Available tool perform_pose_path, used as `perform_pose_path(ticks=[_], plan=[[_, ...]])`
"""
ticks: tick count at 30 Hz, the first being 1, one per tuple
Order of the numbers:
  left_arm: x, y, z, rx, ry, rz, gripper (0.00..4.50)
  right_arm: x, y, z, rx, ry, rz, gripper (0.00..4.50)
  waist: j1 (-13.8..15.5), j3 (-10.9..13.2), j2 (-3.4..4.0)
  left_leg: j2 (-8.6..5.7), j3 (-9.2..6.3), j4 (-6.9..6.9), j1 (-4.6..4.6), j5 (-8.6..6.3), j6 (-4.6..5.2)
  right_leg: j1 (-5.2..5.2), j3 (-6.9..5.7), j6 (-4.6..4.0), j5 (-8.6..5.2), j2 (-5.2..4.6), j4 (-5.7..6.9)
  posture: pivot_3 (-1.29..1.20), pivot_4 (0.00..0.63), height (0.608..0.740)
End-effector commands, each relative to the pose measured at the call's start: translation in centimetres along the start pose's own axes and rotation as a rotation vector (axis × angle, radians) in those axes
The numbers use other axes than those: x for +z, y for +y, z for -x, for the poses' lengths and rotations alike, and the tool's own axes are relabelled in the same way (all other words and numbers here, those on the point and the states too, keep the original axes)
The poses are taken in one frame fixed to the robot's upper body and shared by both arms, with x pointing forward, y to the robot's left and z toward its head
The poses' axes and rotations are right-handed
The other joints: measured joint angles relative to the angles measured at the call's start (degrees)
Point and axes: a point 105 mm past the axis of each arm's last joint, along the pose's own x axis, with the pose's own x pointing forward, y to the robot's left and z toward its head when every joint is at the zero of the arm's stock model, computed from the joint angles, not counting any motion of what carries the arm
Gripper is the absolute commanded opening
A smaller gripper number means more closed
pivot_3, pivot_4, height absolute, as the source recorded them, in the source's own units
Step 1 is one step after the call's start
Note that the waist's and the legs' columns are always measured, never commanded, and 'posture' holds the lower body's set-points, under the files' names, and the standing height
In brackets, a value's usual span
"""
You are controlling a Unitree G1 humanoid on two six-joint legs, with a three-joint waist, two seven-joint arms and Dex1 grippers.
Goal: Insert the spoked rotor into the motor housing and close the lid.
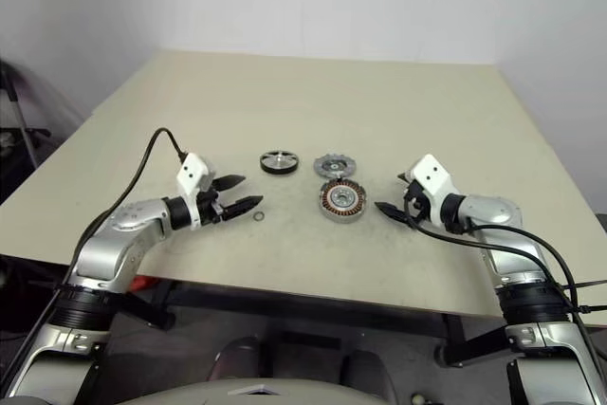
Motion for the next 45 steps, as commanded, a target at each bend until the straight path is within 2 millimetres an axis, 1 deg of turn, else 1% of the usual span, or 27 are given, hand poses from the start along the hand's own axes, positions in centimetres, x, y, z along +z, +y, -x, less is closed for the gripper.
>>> perform_pose_path(ticks=[1,7,13,19,23,26,31,36,39,42,45], plan=[[1.2,0.0,-0.1,-0.006,-0.028,-0.052,3.73,1.5,-0.1,0.1,0.005,-0.034,0.042,4.5,0.0,0.0,0.0,0.0,0.0,0.0,0.0,0.0,0.0,0.0,0.0,0.0,0.0,0.0,0.0,0.0,0.0,0.74],[1.5,-0.6,-0.5,-0.028,-0.037,-0.053,3.73,1.0,0.3,0.5,0.037,-0.013,0.022,4.5,0.0,0.0,0.0,0.0,0.0,0.0,0.0,0.0,0.0,0.0,0.0,0.0,0.0,0.0,0.0,0.0,0.0,0.74],[0.4,-1.6,-0.6,-0.047,-0.006,-0.06,3.73,0.8,0.2,0.8,0.023,-0.006,0.025,4.5,0.0,0.0,0.0,0.0,0.0,0.0,0.0,0.0,0.0,0.0,0.0,0.0,0.0,0.0,0.0,0.0,0.0,0.74],[-1.0,-1.7,-0.9,-0.046,0.055,-0.111,3.73,0.7,0.2,0.8,0.022,0.008,0.031,4.5,0.0,0.0,0.0,0.0,0.0,0.0,0.0,0.0,0.0,0.01,0.0,0.0,0.0,0.0,0.0,0.0,0.0,0.74],[-0.9,-1.7,-1.0,-0.042,0.036,-0.096,3.73,1.0,-0.1,1.0,0.007,0.002,0.031,4.5,0.0,0.0,0.0,0.0,0.0,0.0,0.0,0.0,0.0,0.01,0.0,0.0,0.0,0.0,0.0,0.0,0.0,0.74],[-0.1,-1.5,-1.0,-0.04,0.007,-0.083,3.73,1.0,-0.2,1.1,0.004,0.006,0.033,4.5,0.0,0.0,0.0,0.0,0.0,0.0,0.0,0.0,0.0,0.01,0.0,0.0,0.0,0.0,0.0,0.0,0.0,0.74],[0.2,-1.0,-0.5,-0.026,0.003,-0.095,3.73,0.7,0.2,1.2,0.03,0.022,0.036,4.5,0.0,0.0,0.0,0.0,0.0,0.0,0.01,0.0,0.0,0.01,0.0,0.0,0.0,0.0,0.01,0.0,0.0,0.74],[-1.3,-0.9,0.3,-0.01,0.056,-0.113,3.73,0.7,0.3,1.5,0.035,0.027,0.036,4.5,-0.1,0.0,0.01,0.0,0.0,0.0,0.01,-0.03,0.04,0.01,0.0,0.0,0.0,0.0,-0.01,0.0,0.0,0.74],[-2.7,-1.5,0.2,-0.032,0.107,-0.144,3.73,1.0,0.6,1.0,0.046,0.025,0.038,4.5,0.0,0.0,0.01,0.0,0.0,0.0,0.01,-0.03,0.05,0.01,0.0,0.0,0.0,0.0,-0.01,0.0,0.0,0.74],[-3.0,-1.8,0.0,-0.035,0.11,-0.14,3.73,1.5,0.8,0.8,0.053,0.02,0.043,4.5,0.0,0.0,0.01,0.0,0.0,0.01,0.03,-0.03,0.05,0.05,0.0,0.0,0.0,0.0,-0.01,0.0,0.0,0.74],[-4.0,-1.9,0.0,-0.03,0.141,-0.129,3.73,2.4,0.6,1.0,0.045,0.011,0.047,4.5,0.0,0.0,0.01,0.0,0.0,0.01,0.09,-0.03,0.05,0.1,0.0,0.0,0.0,0.0,0.0,0.0,0.0,0.74]])
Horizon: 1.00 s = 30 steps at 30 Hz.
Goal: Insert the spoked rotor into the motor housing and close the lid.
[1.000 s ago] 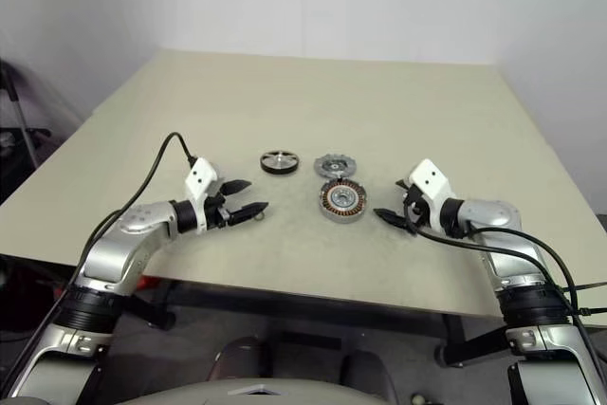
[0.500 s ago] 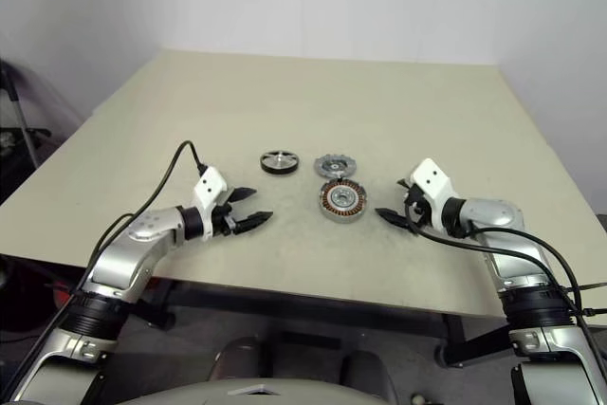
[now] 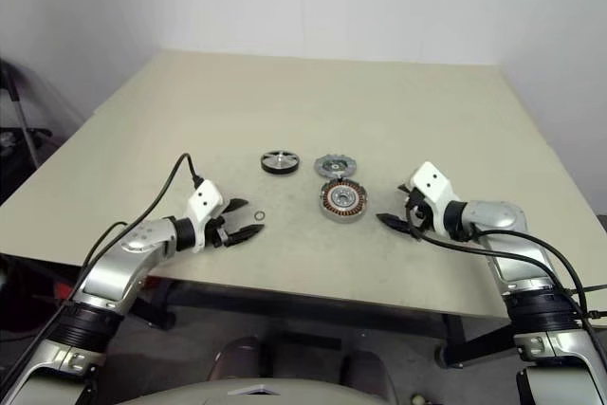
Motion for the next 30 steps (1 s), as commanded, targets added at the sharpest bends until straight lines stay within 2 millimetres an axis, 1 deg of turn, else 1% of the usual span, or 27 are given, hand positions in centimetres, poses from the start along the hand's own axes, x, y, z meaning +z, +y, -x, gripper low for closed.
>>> perform_pose_path(ticks=[1,4,6,8,12,16,18,22,27,30], plan=[[-0.5,-0.3,-0.1,-0.004,0.015,-0.016,3.73,2.9,-0.4,0.5,-0.015,-0.054,0.056,4.5,0.0,0.0,0.0,0.0,0.0,0.0,0.02,0.0,0.0,0.02,0.0,0.0,0.0,0.0,0.0,0.0,0.0,0.74],[-1.4,-0.5,0.1,-0.008,0.038,-0.007,3.73,3.1,-0.4,0.6,-0.018,-0.049,0.057,4.5,0.0,0.0,0.0,0.01,0.0,-0.01,0.03,-0.01,0.0,0.03,0.0,0.0,0.0,0.0,-0.01,0.0,0.0,0.74],[-1.6,-0.7,0.1,-0.013,0.04,-0.009,3.73,3.1,-0.4,0.7,-0.018,-0.047,0.057,4.5,0.0,0.0,0.02,0.01,-0.01,-0.01,0.05,-0.01,0.01,0.08,0.0,0.0,0.0,0.0,-0.04,0.0,0.0,0.74],[-1.4,-0.9,-0.1,-0.019,0.032,-0.006,3.73,3.1,-0.5,0.8,-0.019,-0.046,0.057,4.5,0.0,0.0,0.02,0.01,-0.01,-0.02,0.08,-0.02,0.02,0.11,0.0,0.0,0.0,0.0,-0.05,0.0,0.0,0.74],[-1.2,-1.1,-1.2,-0.026,0.021,-0.005,3.73,2.6,-0.9,0.6,-0.027,-0.043,0.057,4.5,0.2,-0.1,0.1,0.0,0.0,-0.02,0.15,-0.02,0.02,0.17,0.0,0.0,0.0,-0.01,-0.06,0.0,0.0,0.74],[-1.1,-0.7,-1.6,-0.008,0.016,-0.011,3.73,2.3,-1.2,0.4,-0.035,-0.048,0.06,4.5,0.4,-0.1,0.21,-0.09,-0.01,-0.02,0.36,-0.02,0.02,0.4,0.01,0.03,-0.02,-0.11,-0.1,0.0,0.0,0.74],[-1.0,-0.3,-1.8,0.008,0.007,-0.014,3.73,2.1,-1.4,0.3,-0.037,-0.049,0.062,4.5,0.4,-0.1,0.24,-0.12,-0.01,-0.01,0.42,-0.02,0.01,0.47,0.03,0.25,-0.14,-0.14,-0.11,0.0,0.0,0.74],[-0.8,0.2,-2.3,0.031,0.005,-0.022,3.73,2.1,-1.4,0.0,-0.037,-0.054,0.065,4.5,0.4,-0.2,0.3,-0.12,0.0,0.0,0.42,0.0,-0.01,0.48,0.03,0.35,-0.2,-0.15,-0.1,0.0,0.0,0.74],[-0.8,0.0,-2.6,0.027,0.002,-0.024,3.73,2.3,-1.3,-0.2,-0.035,-0.062,0.072,4.5,0.4,-0.2,0.38,-0.11,-0.01,0.0,0.42,0.03,-0.05,0.49,0.03,0.38,-0.22,-0.15,-0.1,0.0,0.0,0.74],[-1.2,-0.4,-2.7,0.016,0.017,-0.028,3.73,2.4,-1.3,-0.3,-0.038,-0.065,0.077,4.5,0.4,-0.2,0.4,-0.11,-0.01,0.0,0.42,0.03,-0.06,0.49,0.03,0.38,-0.22,-0.15,-0.1,0.0,0.0,0.74]])
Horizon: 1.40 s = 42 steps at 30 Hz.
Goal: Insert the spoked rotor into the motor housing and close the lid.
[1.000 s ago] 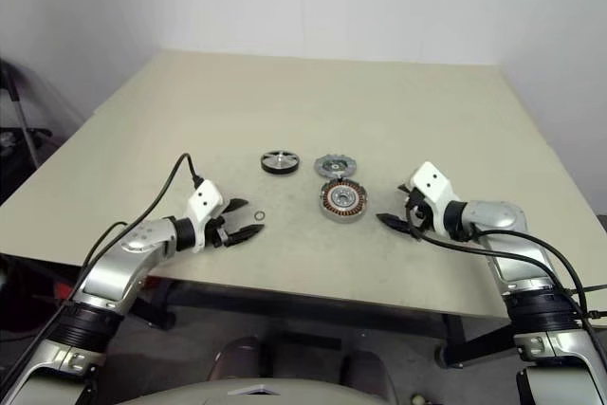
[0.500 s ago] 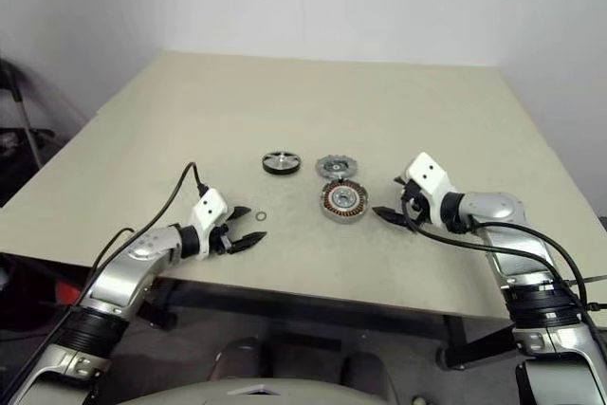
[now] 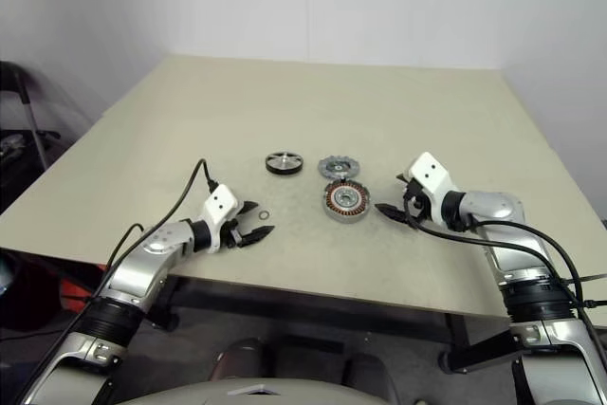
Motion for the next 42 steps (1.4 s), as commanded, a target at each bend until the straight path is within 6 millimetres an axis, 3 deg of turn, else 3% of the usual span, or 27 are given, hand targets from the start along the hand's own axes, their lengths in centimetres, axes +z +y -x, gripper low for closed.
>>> perform_pose_path(ticks=[1,3,6,10,14,19,29,37,42], plan=[[-0.3,-0.4,-0.5,-0.006,0.024,-0.022,3.73,1.7,-0.4,0.0,-0.012,-0.04,0.05,4.5,0.0,0.0,0.03,0.0,0.0,0.0,0.0,0.0,0.0,0.0,0.0,0.0,0.0,0.0,0.0,0.0,0.0,0.74],[-0.3,-0.6,-0.5,-0.012,0.021,-0.016,3.73,1.9,-0.6,0.0,-0.019,-0.047,0.051,4.5,0.0,-0.1,0.08,0.0,0.0,0.0,0.0,0.0,0.0,0.01,0.0,0.0,0.0,0.0,0.0,0.0,0.0,0.74],[-0.1,-0.5,-0.6,-0.014,0.018,-0.013,3.15,2.0,-0.9,0.0,-0.03,-0.049,0.053,4.5,0.0,-0.1,0.11,0.0,0.0,-0.01,0.0,0.0,0.0,0.0,0.0,0.0,0.0,0.0,0.0,0.0,0.0,0.74],[-0.1,-0.5,-0.5,-0.019,0.021,-0.014,1.87,1.9,-1.2,0.0,-0.043,-0.052,0.053,4.5,0.0,-0.1,0.11,0.0,0.0,-0.01,0.0,0.0,0.0,0.0,0.0,0.04,-0.03,-0.01,-0.01,0.0,0.0,0.74],[-0.1,-0.4,-0.4,-0.014,0.024,-0.01,1.87,1.5,-1.7,-0.1,-0.058,-0.049,0.055,4.5,-0.2,-0.1,0.11,0.01,0.0,-0.01,0.0,0.0,0.0,-0.03,0.0,0.07,-0.04,-0.01,-0.05,0.0,0.0,0.74],[-0.2,-0.2,-0.3,0.006,0.024,-0.008,0.74,0.9,-1.9,-0.3,-0.066,-0.049,0.058,4.5,-0.2,-0.1,0.11,0.02,0.0,-0.04,-0.01,0.0,0.0,-0.08,0.01,0.08,-0.04,0.0,-0.07,0.0,0.0,0.74],[0.0,0.2,-0.4,0.035,0.018,-0.017,0.74,0.5,-2.2,-1.1,-0.07,-0.052,0.063,4.5,-0.3,-0.1,0.11,0.01,0.01,-0.23,-0.01,0.01,-0.02,-0.14,0.0,0.07,-0.04,0.0,-0.09,0.0,0.0,0.74],[6.9,0.5,-1.5,-0.069,-0.18,0.004,0.74,0.1,-2.0,-1.2,-0.07,-0.054,0.061,4.5,-0.2,0.0,0.04,0.0,0.02,-0.42,-0.22,0.1,-0.15,-0.35,-0.02,-0.32,0.18,0.02,-0.12,0.0,0.0,0.74],[10.7,-0.4,-4.1,-0.196,-0.235,-0.021,0.74,-1.4,-3.4,0.1,-0.149,0.009,0.039,4.5,-0.1,0.0,0.04,-0.08,0.06,-0.63,-0.52,0.09,-0.09,-0.61,-0.06,-0.38,0.21,0.02,-0.36,0.0,0.0,0.74]])
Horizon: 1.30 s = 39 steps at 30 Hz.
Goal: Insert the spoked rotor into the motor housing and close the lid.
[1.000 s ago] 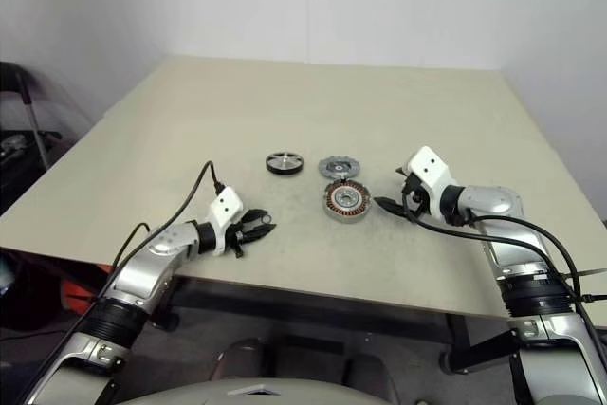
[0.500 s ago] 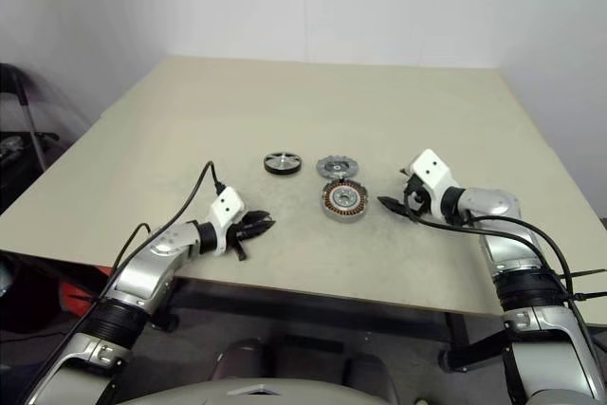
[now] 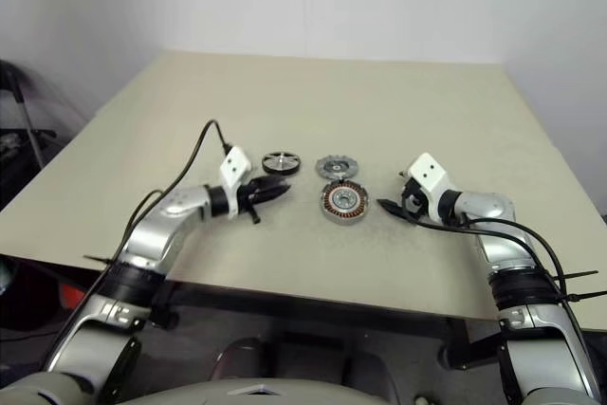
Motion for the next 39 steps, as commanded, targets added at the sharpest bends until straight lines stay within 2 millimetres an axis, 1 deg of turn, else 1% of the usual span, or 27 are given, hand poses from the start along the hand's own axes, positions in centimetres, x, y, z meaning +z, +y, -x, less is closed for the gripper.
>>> perform_pose_path(ticks=[1,6,10,14,17,23,27,31,32,34,38,39], plan=[[1.5,-0.6,-2.0,-0.096,-0.016,-0.019,0.74,-0.3,-2.0,1.7,-0.088,0.032,0.025,4.5,0.1,0.0,0.0,-0.05,0.0,0.0,-0.1,0.0,0.02,-0.09,-0.02,0.0,0.0,0.0,0.0,0.0,0.0,0.74],[1.4,-1.8,-4.6,-0.217,0.017,-0.043,0.74,-1.1,-2.6,3.8,-0.123,0.057,0.033,4.5,0.3,0.0,0.0,-0.13,0.0,0.03,-0.38,-0.15,0.62,-0.36,-0.01,0.03,-0.01,-0.01,-0.02,0.0,0.0,0.74],[0.8,-3.0,-6.5,-0.3,0.044,-0.065,0.74,-1.6,-2.8,5.2,-0.165,0.065,0.024,4.5,0.4,0.0,0.0,-0.11,0.0,0.04,-0.44,-0.17,0.66,-0.44,-0.04,0.04,-0.01,-0.01,0.0,0.0,0.0,0.74],[0.8,-4.1,-7.8,-0.357,0.052,-0.097,0.74,-2.1,-2.2,6.0,-0.184,0.068,0.012,4.5,0.6,0.0,-0.01,-0.09,0.01,0.13,-0.43,-0.16,0.64,-0.41,-0.04,0.04,-0.01,-0.02,0.01,0.0,0.0,0.74],[0.6,-4.5,-8.4,-0.38,0.063,-0.111,0.74,-2.2,-1.8,6.5,-0.2,0.068,0.006,4.5,0.8,0.0,0.0,-0.06,0.01,0.27,-0.42,-0.15,0.63,-0.37,-0.04,0.04,-0.02,-0.03,0.04,0.0,0.0,0.74],[0.4,-4.3,-9.7,-0.36,0.083,-0.123,0.74,-2.1,-1.2,6.9,-0.22,0.066,-0.007,4.5,1.5,0.0,-0.01,-0.04,0.0,0.51,-0.21,-0.19,0.62,-0.04,-0.04,0.04,-0.01,-0.06,0.07,0.0,0.0,0.74],[0.6,-3.9,-10.1,-0.335,0.081,-0.134,0.74,-1.7,-0.9,6.8,-0.225,0.063,-0.008,4.5,1.9,0.0,-0.01,-0.07,-0.03,0.53,-0.06,-0.29,0.53,0.19,-0.06,0.05,-0.02,-0.11,0.05,0.0,0.0,0.74],[0.3,-4.1,-10.2,-0.336,0.079,-0.131,0.74,-0.8,-0.8,6.8,-0.228,0.047,-0.001,4.5,1.9,0.0,-0.01,-0.1,-0.03,0.53,-0.06,-0.33,0.6,0.21,-0.08,0.05,-0.02,-0.16,0.04,0.0,0.0,0.74],[0.2,-4.2,-10.2,-0.342,0.078,-0.124,1.25,-0.6,-0.9,6.8,-0.228,0.044,0.0,4.5,2.0,0.0,-0.01,-0.1,-0.03,0.53,-0.06,-0.32,0.63,0.21,-0.09,0.05,-0.02,-0.16,0.04,0.0,0.0,0.74],[0.2,-4.2,-10.2,-0.345,0.074,-0.118,1.7,-0.2,-0.9,6.7,-0.229,0.037,0.006,4.5,2.1,0.0,-0.01,-0.1,-0.03,0.53,-0.07,-0.32,0.64,0.2,-0.1,0.06,-0.02,-0.17,0.03,0.0,0.0,0.74],[0.2,-4.2,-10.2,-0.341,0.061,-0.091,3.09,0.5,-0.8,6.4,-0.221,0.026,0.011,4.5,2.1,0.0,-0.01,-0.13,-0.04,0.53,-0.07,-0.34,0.62,0.21,-0.11,0.06,-0.02,-0.21,0.03,0.0,0.0,0.74],[0.3,-4.1,-10.2,-0.329,0.055,-0.093,3.09,0.6,-0.8,6.3,-0.218,0.024,0.012,4.5,2.1,0.0,-0.01,-0.13,-0.04,0.53,-0.07,-0.34,0.62,0.22,-0.11,0.06,-0.02,-0.21,0.03,0.0,0.0,0.74]])
